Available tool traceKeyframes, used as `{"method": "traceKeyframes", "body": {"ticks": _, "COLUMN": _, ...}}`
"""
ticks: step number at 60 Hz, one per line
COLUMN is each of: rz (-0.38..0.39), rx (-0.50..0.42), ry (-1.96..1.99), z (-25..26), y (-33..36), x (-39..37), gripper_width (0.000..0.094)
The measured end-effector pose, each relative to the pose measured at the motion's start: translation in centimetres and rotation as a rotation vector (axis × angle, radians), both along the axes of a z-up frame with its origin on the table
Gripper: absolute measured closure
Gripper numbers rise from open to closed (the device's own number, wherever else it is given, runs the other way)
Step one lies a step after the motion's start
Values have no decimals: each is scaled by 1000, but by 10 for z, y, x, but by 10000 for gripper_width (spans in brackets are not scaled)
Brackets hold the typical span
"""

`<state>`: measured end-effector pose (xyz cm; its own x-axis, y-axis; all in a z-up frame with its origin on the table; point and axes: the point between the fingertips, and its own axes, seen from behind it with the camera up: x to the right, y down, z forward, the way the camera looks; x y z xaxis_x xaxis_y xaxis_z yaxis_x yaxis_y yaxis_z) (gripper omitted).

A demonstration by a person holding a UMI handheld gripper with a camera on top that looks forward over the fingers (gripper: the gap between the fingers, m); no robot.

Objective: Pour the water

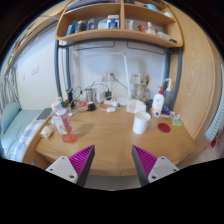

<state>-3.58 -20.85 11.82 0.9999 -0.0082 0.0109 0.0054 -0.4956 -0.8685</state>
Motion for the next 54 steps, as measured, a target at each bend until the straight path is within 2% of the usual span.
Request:
{"method": "traceKeyframes", "body": {"ticks": 9, "rz": 92, "rx": -59, "ry": 51, "z": -63, "y": -4, "x": -86, "gripper_width": 181}}
{"method": "traceKeyframes", "body": {"ticks": 20, "rz": 190, "rx": -27, "ry": 121, "z": -90, "y": 22, "x": -178, "gripper_width": 174}}
{"method": "traceKeyframes", "body": {"ticks": 36, "rz": 224, "rx": 102, "ry": 80, "z": -59, "y": 96, "x": -221, "gripper_width": 182}}
{"method": "traceKeyframes", "body": {"ticks": 54, "rz": 175, "rx": 191, "ry": 57, "z": -38, "y": 147, "x": -213, "gripper_width": 177}}
